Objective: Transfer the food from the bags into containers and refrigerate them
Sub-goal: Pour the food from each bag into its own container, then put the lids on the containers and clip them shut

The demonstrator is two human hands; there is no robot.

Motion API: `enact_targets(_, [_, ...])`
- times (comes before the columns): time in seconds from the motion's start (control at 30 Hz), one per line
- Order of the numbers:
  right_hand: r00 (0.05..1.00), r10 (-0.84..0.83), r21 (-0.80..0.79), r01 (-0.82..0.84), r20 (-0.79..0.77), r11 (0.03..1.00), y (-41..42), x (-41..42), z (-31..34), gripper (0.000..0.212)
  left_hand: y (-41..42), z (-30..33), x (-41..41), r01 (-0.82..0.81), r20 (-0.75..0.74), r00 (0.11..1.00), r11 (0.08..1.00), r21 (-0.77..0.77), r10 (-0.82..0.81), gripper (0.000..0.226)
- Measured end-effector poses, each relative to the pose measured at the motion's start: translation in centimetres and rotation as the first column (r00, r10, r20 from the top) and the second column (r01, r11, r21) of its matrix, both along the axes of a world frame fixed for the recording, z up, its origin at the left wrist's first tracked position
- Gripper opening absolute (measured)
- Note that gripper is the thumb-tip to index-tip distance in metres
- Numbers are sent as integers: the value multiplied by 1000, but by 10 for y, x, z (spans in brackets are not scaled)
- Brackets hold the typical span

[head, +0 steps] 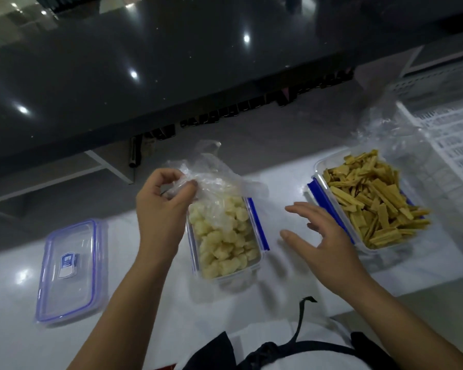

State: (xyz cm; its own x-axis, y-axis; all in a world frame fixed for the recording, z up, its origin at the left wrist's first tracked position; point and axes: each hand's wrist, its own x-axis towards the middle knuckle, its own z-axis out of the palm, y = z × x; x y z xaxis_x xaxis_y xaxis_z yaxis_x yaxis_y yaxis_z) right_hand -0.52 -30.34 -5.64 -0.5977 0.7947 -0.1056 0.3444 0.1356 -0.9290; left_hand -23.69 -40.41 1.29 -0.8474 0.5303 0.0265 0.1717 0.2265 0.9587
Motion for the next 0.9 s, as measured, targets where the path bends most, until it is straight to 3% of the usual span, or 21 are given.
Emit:
enact_targets(0.07, [997, -61, -7, 60, -41, 998, 0, 8, 4, 38, 30, -8, 5, 63, 61, 996, 998, -18, -62, 11])
enact_targets(0.17, [990, -126, -40, 124, -55, 991, -4, 20, 7, 35, 84, -21, 14, 188, 286, 942, 982, -8, -177, 13])
enact_targets(0.23, [986, -160, -57, 157, -53, 986, -7, 30, 8, 35, 118, -28, 21, 197, 323, 929, 980, -15, -182, 16])
enact_targets(0.33, [970, -234, -92, 228, -65, 969, -13, 47, 10, 35, 163, -37, 29, 150, 241, 959, 989, 9, -148, 18])
enact_targets(0.4, [957, -284, -110, 277, -59, 955, -17, 57, 10, 34, 186, -45, 31, 118, 105, 988, 993, -12, -116, 13])
enact_targets(0.5, [938, -342, -133, 333, -53, 934, -19, 66, 8, 33, 215, -65, 16, 59, -28, 998, 985, -161, -64, 17])
enact_targets(0.6, [923, -380, -153, 368, -58, 917, -22, 68, 7, 33, 235, -88, -13, 129, -74, 982, 910, -395, -172, 46])
enact_targets(0.67, [920, -387, -163, 375, -54, 913, -23, 67, 6, 33, 240, -102, -32, 237, -2, 954, 756, -610, -301, 83])
enact_targets(0.73, [923, -382, -177, 369, -44, 913, -24, 64, 4, 33, 241, -117, -51, 335, 103, 923, 640, -691, -371, 108])
enact_targets(0.83, [938, -345, -171, 335, -32, 926, -24, 58, 3, 33, 231, -127, -78, 406, 157, 894, 613, -677, -419, 113])
enact_targets(0.9, [952, -305, -165, 300, -11, 940, -24, 53, 2, 33, 207, -108, -79, 390, 108, 903, 689, -610, -415, 90])
